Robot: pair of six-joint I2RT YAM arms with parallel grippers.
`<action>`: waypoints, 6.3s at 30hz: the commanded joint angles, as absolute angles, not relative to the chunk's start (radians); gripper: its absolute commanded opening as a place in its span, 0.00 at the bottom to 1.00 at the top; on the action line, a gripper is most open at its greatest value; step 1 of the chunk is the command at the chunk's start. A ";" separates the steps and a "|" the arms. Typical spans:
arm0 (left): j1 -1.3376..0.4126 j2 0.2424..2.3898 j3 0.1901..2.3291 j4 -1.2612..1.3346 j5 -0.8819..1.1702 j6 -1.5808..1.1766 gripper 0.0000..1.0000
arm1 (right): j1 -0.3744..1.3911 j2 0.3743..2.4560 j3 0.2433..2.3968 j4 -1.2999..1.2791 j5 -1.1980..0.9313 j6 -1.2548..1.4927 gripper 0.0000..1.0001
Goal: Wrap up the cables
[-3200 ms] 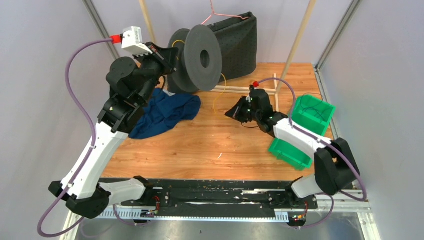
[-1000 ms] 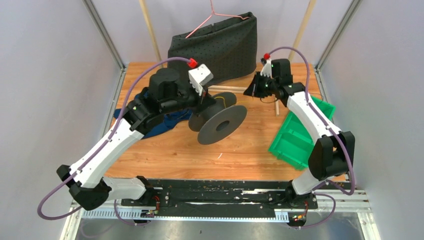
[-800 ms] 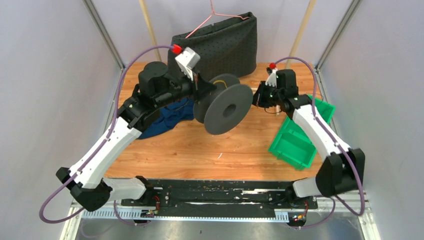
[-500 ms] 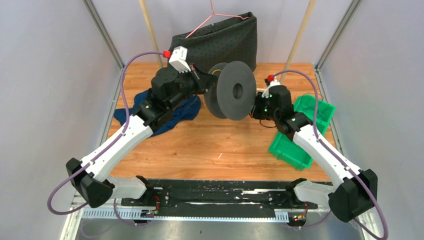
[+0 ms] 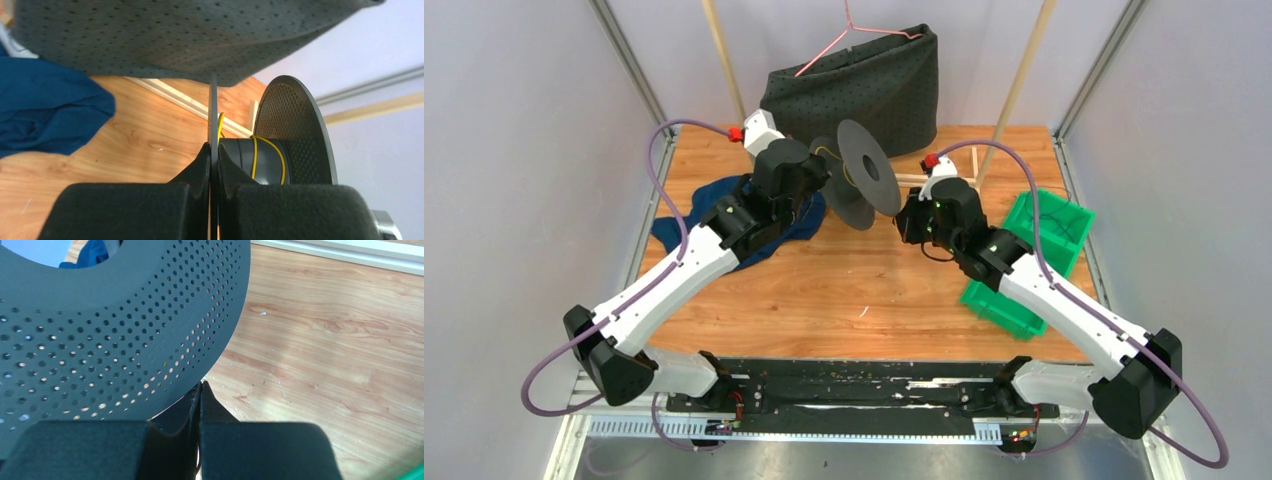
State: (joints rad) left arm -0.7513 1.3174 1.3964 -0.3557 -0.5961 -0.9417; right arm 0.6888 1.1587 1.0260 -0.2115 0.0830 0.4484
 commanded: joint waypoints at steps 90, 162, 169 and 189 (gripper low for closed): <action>-0.818 1.410 1.389 -0.423 -0.100 -0.039 0.00 | 0.507 1.296 1.244 -0.269 -0.168 0.423 0.01; -0.813 1.420 1.931 -0.684 -0.055 -0.093 0.00 | 0.150 1.136 0.907 -0.053 -0.783 0.516 0.44; -0.813 1.420 1.927 -0.677 -0.058 -0.101 0.00 | 0.152 1.145 0.894 -0.014 -0.772 0.543 0.05; -0.815 1.497 1.742 -0.362 -0.743 -0.664 0.00 | 0.679 1.026 0.967 -0.251 -0.416 0.379 0.01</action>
State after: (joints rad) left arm -0.8089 1.4704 1.7500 -0.4667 -0.5110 -0.5388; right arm 0.6125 1.0737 0.9199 -0.2192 -0.4713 0.4110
